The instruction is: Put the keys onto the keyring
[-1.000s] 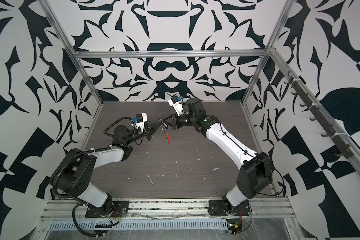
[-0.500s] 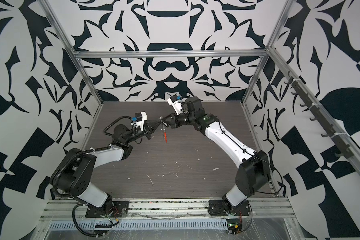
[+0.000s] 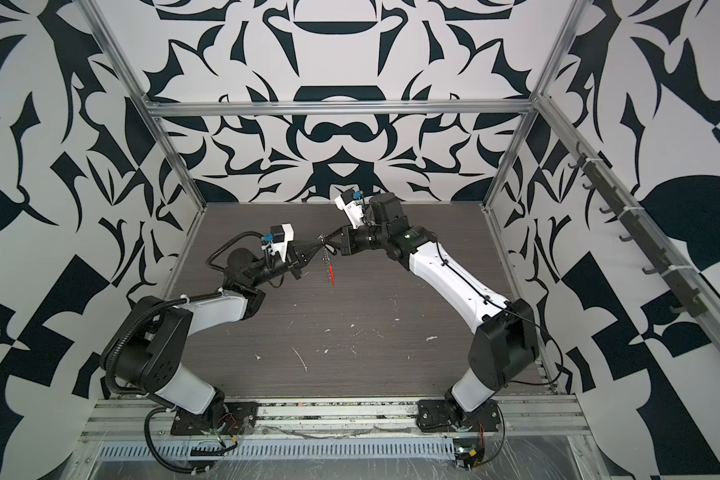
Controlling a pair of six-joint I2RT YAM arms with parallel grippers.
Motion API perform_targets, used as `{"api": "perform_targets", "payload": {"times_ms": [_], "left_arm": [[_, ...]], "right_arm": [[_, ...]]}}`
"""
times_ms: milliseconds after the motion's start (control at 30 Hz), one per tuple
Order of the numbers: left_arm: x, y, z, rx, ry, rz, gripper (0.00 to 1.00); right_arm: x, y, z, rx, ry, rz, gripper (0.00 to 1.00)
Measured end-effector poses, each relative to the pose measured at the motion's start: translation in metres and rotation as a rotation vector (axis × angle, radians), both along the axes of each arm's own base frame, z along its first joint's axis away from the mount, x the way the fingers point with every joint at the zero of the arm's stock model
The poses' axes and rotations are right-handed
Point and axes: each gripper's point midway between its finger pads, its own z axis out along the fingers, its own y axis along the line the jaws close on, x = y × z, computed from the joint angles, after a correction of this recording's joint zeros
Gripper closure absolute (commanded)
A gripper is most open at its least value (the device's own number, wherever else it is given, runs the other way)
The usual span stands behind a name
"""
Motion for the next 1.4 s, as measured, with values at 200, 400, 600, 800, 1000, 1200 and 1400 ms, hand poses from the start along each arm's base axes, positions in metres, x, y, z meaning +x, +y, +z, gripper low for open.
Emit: {"api": "perform_targets", "payload": {"times_ms": [200, 400, 600, 800, 1000, 1200, 1400], "left_arm": [[-0.001, 0.000, 0.001, -0.002, 0.006, -0.003, 1.00], [-0.001, 0.000, 0.001, -0.013, 0.033, -0.011, 1.00], [-0.002, 0.000, 0.005, -0.026, 0.039, -0.013, 1.00], [-0.003, 0.000, 0.006, -0.029, 0.043, -0.015, 1.00], [-0.004, -0.002, 0.012, -0.038, 0.024, -0.020, 1.00], [-0.006, -0.006, 0.026, -0.057, -0.008, -0.037, 1.00], [-0.013, -0.007, 0.044, -0.090, -0.073, -0.059, 1.00]], "right_arm": [[0.001, -0.002, -0.001, 0.016, 0.029, -0.009, 1.00], [0.003, -0.006, -0.004, 0.026, 0.050, -0.017, 1.00], [0.005, -0.012, -0.011, 0.025, 0.081, -0.028, 1.00], [0.004, -0.012, -0.009, 0.043, 0.101, -0.019, 1.00], [0.000, -0.013, -0.001, 0.089, 0.123, 0.024, 1.00], [0.002, -0.018, -0.004, 0.079, 0.134, 0.008, 0.73], [0.015, -0.041, -0.017, -0.007, 0.128, -0.100, 0.61]]}}
